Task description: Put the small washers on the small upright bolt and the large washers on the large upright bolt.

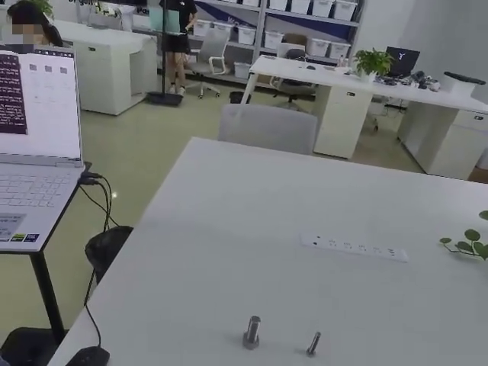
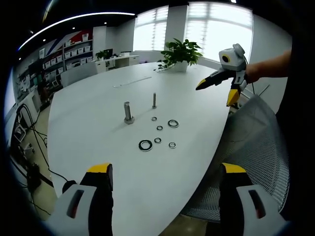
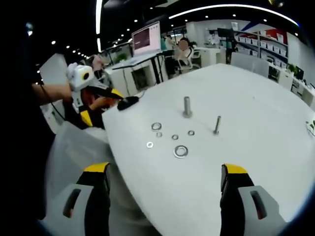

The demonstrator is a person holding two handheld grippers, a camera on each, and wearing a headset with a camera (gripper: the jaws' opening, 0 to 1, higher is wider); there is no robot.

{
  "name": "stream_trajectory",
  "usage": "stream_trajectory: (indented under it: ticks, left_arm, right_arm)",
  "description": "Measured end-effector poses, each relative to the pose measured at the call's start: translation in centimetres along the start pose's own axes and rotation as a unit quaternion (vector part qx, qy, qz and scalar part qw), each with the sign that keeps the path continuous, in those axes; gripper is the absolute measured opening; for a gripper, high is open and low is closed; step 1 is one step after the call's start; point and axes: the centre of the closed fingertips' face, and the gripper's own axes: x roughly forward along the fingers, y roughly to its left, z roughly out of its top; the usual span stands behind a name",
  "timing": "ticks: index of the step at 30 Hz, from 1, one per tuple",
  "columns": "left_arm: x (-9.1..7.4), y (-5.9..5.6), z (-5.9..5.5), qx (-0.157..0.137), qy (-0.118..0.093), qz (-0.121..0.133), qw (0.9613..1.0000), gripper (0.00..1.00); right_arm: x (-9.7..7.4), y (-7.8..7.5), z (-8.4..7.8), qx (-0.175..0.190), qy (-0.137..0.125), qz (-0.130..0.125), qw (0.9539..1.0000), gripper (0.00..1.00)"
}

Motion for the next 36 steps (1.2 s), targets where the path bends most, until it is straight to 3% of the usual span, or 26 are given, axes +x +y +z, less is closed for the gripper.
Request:
stream_trajectory:
  ticks: [12,15,17,20,22,25,28,32,36]
  left_arm:
    - [0.8,0.3,1.6,0.011,-0.011,0.012,0.9998,0.89]
    - [1.0,0.1,1.5,0.005,0.001,0.010,0.9999,0.88]
    - [1.1,0.0,1.7,0.011,-0.003,0.009,0.9999,0.87]
    - [1.1,0.0,1.9,-0.006,-0.007,0.011,0.9999,0.81]
    - [1.2,-0.2,2.1,-0.013,-0.010,0.006,0.9999,0.82]
    - [1.2,-0.5,2.2,0.006,-0.015,0.006,0.9998,0.82]
    - [1.3,-0.6,1.7,0.003,-0.004,0.002,1.0000,0.82]
    - [1.2,-0.5,1.6,0.011,-0.003,0.001,0.9999,0.83]
    - [1.3,-0.4,1.3,0.013,-0.002,0.002,0.9999,0.84]
  right_arm:
    - [2.0,-1.0,1.8,-0.048,0.025,0.015,0.9984,0.89]
    - [2.5,-1.3,1.8,-0.056,0.034,0.018,0.9977,0.87]
    - [2.8,-1.2,1.9,-0.065,0.037,0.022,0.9969,0.86]
    - [3.2,-1.1,2.0,-0.092,0.041,0.029,0.9945,0.81]
    - [3.5,-1.2,1.6,-0.097,0.061,0.030,0.9929,0.81]
    - [4.1,-1.3,1.1,-0.109,0.076,0.036,0.9904,0.79]
    - [4.8,-1.2,0.6,-0.124,0.097,0.046,0.9865,0.76]
    - [5.4,-1.3,0.1,-0.146,0.129,0.052,0.9795,0.70]
    - [6.2,-1.7,0.3,-0.157,0.142,0.051,0.9760,0.66]
